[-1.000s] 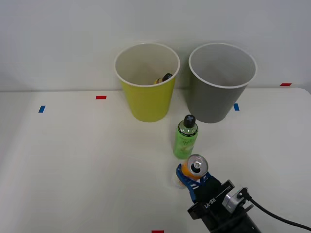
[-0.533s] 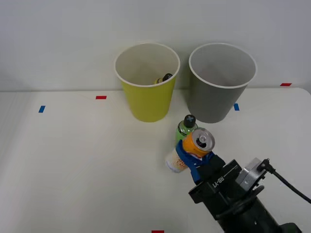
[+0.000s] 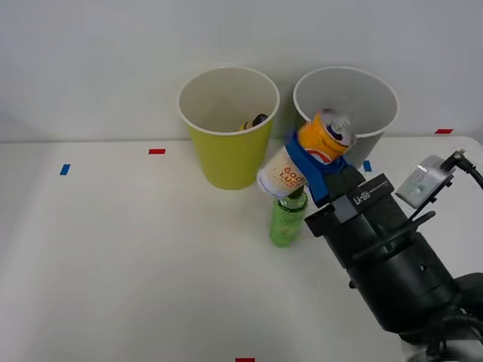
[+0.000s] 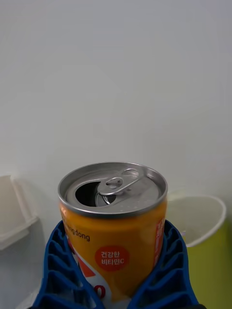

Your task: Put cans in the gray bin, plastic bottles in the light green bin

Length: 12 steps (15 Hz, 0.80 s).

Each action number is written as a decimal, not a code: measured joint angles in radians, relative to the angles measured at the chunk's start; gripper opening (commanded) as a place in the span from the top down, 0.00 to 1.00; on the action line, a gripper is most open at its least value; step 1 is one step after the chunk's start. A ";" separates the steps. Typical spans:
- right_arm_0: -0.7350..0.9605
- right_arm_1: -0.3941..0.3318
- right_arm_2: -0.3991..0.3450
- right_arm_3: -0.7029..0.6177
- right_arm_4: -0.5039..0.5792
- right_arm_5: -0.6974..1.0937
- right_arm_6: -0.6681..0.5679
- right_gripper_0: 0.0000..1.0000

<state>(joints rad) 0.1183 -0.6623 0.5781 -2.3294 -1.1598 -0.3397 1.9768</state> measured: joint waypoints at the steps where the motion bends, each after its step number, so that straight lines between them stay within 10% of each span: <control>1: -0.014 0.024 -0.048 -0.005 -0.030 0.043 0.000 1.00; 5: -0.116 0.100 -0.253 0.044 -0.130 0.241 -0.001 1.00; 12: -0.385 0.199 -0.394 0.380 -0.130 0.302 0.004 1.00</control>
<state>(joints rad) -0.2671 -0.4636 0.1840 -1.9492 -1.2894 -0.0373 1.9807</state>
